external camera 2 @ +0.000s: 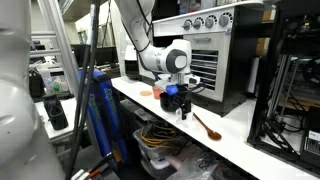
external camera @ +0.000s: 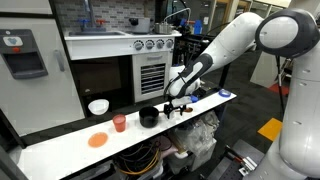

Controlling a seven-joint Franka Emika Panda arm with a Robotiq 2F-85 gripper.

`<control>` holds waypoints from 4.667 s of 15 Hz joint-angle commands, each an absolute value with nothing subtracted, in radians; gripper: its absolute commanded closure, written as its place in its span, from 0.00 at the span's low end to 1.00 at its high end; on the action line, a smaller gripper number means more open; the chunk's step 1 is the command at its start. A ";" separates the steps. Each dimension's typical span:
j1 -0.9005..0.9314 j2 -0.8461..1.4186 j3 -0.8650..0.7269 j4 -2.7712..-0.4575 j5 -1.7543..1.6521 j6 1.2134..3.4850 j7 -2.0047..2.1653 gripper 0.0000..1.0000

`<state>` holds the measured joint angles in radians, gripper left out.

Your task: Take the white mug and pour its contents into the black bowl, then use the wooden spoon to stir the contents in the black bowl

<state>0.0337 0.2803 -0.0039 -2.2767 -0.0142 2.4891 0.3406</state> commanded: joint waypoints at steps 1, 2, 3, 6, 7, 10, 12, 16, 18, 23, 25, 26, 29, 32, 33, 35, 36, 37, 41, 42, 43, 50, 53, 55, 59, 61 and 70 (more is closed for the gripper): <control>0.049 0.297 -0.024 -2.266 -0.030 2.513 0.338 0.00; 0.049 0.297 -0.025 -2.266 -0.030 2.515 0.338 0.25; 0.050 0.297 -0.025 -2.267 -0.031 2.517 0.337 0.28; 0.051 0.297 -0.025 -2.268 -0.033 2.523 0.337 0.48; 0.051 0.297 -0.025 -2.269 -0.034 2.524 0.337 0.57; 0.053 0.297 -0.028 -2.270 -0.046 2.527 0.340 0.77; 0.054 0.297 -0.028 -2.271 -0.055 2.527 0.342 0.90; 0.052 0.294 -0.030 -2.272 -0.064 2.519 0.339 1.00; 0.049 0.286 -0.029 -2.271 -0.059 2.505 0.334 0.98; 0.043 0.233 -0.019 -2.281 -0.035 2.436 0.317 0.98; 0.039 0.198 -0.012 -2.290 -0.022 2.411 0.300 0.98; 0.040 0.181 -0.012 -2.292 -0.025 2.400 0.302 0.98; 0.041 0.119 -0.006 -2.296 -0.034 2.352 0.286 0.98; 0.044 0.056 0.005 -2.295 -0.057 2.292 0.264 0.98; 0.045 0.036 0.009 -2.296 -0.067 2.277 0.258 0.98; 0.044 0.006 0.019 -2.297 -0.076 2.248 0.243 0.98; 0.044 -0.006 0.023 -2.298 -0.078 2.236 0.237 0.98; 0.044 -0.019 0.028 -2.301 -0.081 2.226 0.231 0.98; 0.043 -0.047 0.039 -2.309 -0.088 2.203 0.218 0.98; 0.043 -0.052 0.041 -2.312 -0.088 2.198 0.212 0.98; 0.044 -0.055 0.043 -2.313 -0.085 2.189 0.200 0.98; 0.041 -0.031 0.046 -2.310 -0.093 2.189 0.212 0.91; 0.041 -0.031 0.046 -2.310 -0.093 2.189 0.211 0.91; 0.041 -0.031 0.047 -2.310 -0.093 2.189 0.211 0.91; 0.041 -0.031 0.047 -2.310 -0.093 2.189 0.211 0.91; 0.041 -0.031 0.047 -2.310 -0.093 2.189 0.211 0.91; 0.041 -0.032 0.047 -2.310 -0.093 2.189 0.211 0.91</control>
<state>0.0422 -0.0314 0.0458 -2.3117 -0.0938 2.1912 0.2114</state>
